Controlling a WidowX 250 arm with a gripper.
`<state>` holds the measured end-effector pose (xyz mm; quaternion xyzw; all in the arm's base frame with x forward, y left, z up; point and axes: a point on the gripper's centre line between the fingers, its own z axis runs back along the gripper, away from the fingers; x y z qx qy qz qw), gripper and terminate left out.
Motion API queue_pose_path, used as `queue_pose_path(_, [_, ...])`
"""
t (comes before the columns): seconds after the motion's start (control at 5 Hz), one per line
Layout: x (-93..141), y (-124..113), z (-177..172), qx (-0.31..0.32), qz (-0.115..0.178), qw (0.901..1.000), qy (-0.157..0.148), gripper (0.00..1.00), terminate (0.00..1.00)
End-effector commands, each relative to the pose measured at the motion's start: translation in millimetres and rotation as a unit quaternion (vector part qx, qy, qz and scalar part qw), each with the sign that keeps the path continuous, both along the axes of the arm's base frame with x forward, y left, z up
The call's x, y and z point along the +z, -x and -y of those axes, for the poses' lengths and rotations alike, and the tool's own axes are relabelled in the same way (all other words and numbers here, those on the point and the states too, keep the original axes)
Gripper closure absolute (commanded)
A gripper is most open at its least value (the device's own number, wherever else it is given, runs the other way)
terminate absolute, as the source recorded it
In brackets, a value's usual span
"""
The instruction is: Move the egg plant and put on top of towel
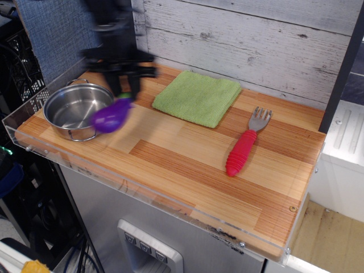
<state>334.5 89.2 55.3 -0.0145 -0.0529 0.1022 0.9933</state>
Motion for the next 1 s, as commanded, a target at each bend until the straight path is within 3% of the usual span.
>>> queue_pose_path(0.0, [14.9,-54.4,34.8,-0.02,0.025,0.9993,-0.017,1.0,0.0])
queue_pose_path(0.4, [5.3,-74.1,55.1,-0.027,0.019,0.9991,-0.027,1.0,0.0])
queue_pose_path(0.6, [-4.1,-75.2,63.0,-0.022,0.015,0.9995,-0.018,0.0,0.0])
queue_pose_path(0.8, [-6.0,-74.7,75.4,-0.032,0.017,0.9992,-0.018,0.0,0.0])
